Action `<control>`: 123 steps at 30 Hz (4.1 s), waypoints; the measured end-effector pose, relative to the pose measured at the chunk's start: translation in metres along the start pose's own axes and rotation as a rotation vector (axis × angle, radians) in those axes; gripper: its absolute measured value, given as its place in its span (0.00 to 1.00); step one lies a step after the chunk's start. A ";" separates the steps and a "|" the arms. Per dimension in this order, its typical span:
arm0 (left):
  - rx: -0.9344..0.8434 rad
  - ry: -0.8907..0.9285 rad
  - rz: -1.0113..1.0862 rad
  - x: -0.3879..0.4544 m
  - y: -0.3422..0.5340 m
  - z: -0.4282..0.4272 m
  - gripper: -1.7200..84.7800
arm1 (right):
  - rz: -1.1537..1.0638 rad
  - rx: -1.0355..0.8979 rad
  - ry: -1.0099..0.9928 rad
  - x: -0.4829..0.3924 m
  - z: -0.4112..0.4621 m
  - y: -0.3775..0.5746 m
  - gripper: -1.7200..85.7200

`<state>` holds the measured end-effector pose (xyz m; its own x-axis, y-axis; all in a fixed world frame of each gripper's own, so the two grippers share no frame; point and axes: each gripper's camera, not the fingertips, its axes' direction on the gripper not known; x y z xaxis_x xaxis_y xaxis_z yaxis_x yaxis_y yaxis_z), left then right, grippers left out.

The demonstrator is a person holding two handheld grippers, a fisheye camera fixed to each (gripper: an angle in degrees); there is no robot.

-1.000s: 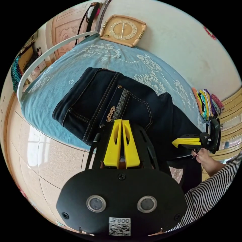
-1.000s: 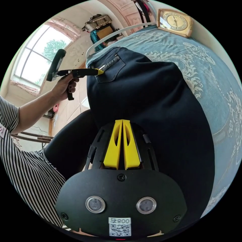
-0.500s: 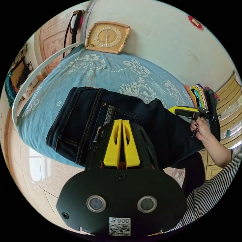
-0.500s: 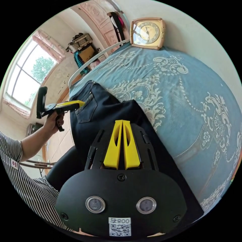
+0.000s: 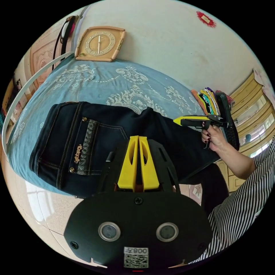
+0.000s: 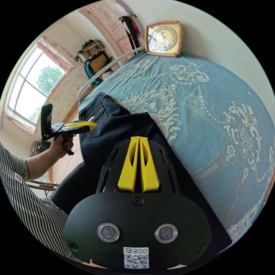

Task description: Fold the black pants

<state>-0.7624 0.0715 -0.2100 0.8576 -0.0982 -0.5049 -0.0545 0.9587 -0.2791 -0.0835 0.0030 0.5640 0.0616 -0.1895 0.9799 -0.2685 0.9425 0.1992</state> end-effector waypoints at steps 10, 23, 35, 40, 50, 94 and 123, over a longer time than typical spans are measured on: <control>-0.133 -0.002 0.062 0.029 -0.019 0.045 0.02 | 0.121 -0.032 0.040 0.003 0.005 -0.005 0.02; -0.129 -0.039 0.290 0.072 -0.122 0.127 0.10 | 0.058 0.040 0.184 -0.040 -0.041 -0.048 0.05; -0.125 -0.034 0.264 0.090 -0.151 0.182 0.03 | 0.045 -0.004 0.128 -0.083 -0.070 -0.101 0.03; -0.115 -0.011 0.181 0.087 -0.162 0.205 0.02 | 0.100 -0.038 0.077 -0.087 -0.075 -0.127 0.03; -0.118 -0.071 0.216 0.124 -0.174 0.256 0.02 | 0.156 0.034 0.190 -0.155 -0.170 -0.144 0.02; -0.542 0.414 0.871 0.601 -0.270 0.646 0.13 | 1.343 0.691 0.137 -0.142 -0.757 0.197 0.12; -0.650 0.479 1.046 0.707 -0.307 0.728 0.06 | 1.277 0.745 0.037 -0.191 -0.861 0.142 0.09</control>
<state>0.2328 -0.0978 0.1128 0.0040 0.3928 -0.9196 -0.9251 0.3506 0.1457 0.6941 0.4102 0.3985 -0.5699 0.6582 0.4919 -0.5782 0.1042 -0.8092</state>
